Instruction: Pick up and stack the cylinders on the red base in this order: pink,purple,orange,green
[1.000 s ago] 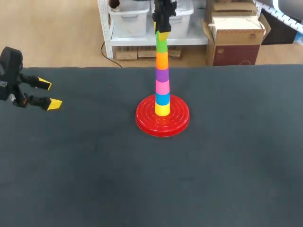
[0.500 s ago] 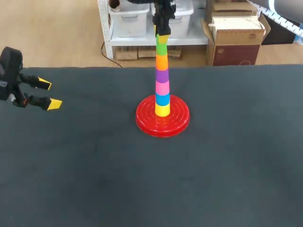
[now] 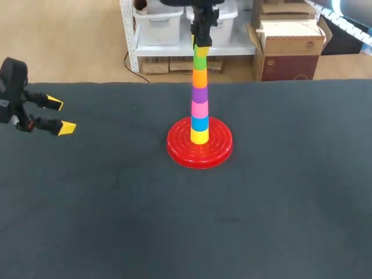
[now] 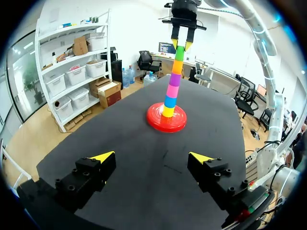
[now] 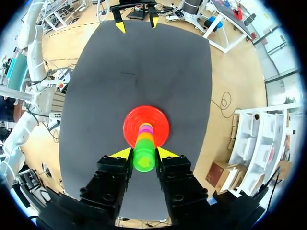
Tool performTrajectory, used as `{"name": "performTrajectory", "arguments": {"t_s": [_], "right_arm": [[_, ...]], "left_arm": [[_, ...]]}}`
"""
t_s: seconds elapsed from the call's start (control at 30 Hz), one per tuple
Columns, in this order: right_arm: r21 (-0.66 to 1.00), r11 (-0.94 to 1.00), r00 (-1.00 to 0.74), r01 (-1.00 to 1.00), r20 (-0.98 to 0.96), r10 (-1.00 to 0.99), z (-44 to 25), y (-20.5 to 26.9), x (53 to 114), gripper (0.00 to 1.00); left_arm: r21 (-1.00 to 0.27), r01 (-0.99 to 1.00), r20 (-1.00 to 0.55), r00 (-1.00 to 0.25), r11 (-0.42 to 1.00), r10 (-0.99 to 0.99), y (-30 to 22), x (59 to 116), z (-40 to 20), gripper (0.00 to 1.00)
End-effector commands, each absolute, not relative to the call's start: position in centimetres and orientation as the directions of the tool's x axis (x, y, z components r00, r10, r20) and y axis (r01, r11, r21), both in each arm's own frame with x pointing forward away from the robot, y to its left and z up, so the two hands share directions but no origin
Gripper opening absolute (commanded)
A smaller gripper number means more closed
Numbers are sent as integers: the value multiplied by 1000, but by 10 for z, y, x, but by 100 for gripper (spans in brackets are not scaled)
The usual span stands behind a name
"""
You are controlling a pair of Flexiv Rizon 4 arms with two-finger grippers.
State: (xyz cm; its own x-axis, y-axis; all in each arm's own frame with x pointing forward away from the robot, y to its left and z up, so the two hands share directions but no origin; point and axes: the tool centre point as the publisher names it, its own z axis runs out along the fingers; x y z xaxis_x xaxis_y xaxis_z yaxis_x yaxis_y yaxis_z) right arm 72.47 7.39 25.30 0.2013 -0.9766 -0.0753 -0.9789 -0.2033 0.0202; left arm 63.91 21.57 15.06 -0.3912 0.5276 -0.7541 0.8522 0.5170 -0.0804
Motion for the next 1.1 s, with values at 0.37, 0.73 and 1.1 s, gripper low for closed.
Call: {"name": "performTrajectory", "arguments": {"t_s": [0.37, 0.73, 1.1], "right_arm": [[7, -237, 232, -972, -178, -956, 236, 76, 718, 100], [-83, -90, 115, -992, -377, -919, 251, 36, 688, 100], [-48, 43, -16, -998, -455, -890, 239, 11, 670, 100]], "left_arm": [[-79, 853, -757, -387, 515, 526, 217, 639, 149, 100], [-79, 853, -757, -387, 515, 526, 217, 639, 149, 100], [-79, 853, -757, -387, 515, 526, 217, 639, 149, 100]]}}
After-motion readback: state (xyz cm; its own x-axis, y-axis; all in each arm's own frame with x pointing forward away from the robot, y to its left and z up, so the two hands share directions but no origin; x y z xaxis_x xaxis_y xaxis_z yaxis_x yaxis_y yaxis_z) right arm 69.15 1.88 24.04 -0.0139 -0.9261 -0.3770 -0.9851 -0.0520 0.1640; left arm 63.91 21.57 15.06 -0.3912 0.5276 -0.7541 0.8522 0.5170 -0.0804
